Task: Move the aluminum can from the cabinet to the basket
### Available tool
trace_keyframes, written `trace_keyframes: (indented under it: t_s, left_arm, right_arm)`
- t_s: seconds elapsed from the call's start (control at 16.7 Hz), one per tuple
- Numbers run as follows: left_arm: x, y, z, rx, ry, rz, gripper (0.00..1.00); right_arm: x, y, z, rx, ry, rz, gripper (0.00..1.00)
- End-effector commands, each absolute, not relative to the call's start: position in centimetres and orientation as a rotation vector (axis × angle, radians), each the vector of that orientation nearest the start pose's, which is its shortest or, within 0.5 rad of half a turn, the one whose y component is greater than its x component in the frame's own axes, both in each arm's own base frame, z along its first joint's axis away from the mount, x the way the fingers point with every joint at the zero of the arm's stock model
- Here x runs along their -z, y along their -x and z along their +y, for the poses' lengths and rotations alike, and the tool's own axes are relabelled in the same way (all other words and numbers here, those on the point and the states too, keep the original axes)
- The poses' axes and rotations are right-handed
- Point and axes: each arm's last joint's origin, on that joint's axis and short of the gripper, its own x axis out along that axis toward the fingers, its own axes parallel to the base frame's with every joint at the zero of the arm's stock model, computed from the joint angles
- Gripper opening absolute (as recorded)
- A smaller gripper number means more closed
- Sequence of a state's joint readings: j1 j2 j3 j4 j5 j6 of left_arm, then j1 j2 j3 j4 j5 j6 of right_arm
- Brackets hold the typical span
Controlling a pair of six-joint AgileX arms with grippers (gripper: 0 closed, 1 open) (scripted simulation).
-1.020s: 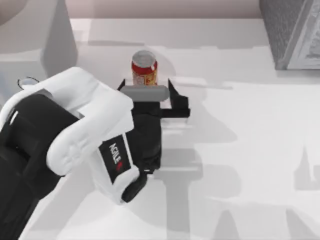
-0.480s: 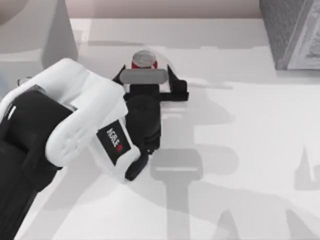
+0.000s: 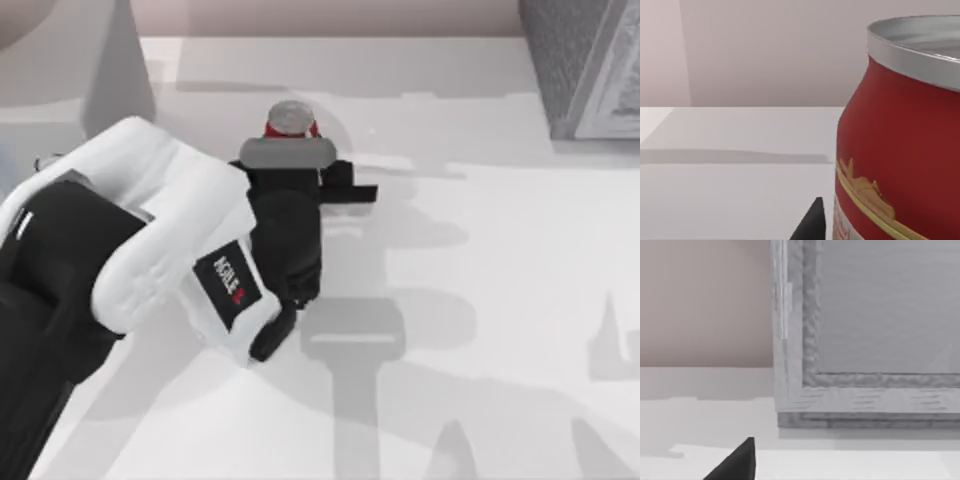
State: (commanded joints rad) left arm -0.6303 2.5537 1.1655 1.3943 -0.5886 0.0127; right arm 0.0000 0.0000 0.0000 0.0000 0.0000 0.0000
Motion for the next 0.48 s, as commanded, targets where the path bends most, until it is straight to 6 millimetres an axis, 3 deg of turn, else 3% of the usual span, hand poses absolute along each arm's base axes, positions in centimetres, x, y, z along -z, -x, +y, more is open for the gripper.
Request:
trace_keyframes:
  t_s: [0.3,0.48]
  left_arm:
    - [-1.58,-36.95,-24.24,0.013,-0.002,0.000,0.02]
    - [-1.58,-36.95,-24.24,0.013,-0.002,0.000,0.00]
  right_arm:
    - [-16.00,-10.57,-0.12,0.000,0.000,0.000,1.00]
    - [-16.00,-10.57,-0.12,0.000,0.000,0.000,1.00]
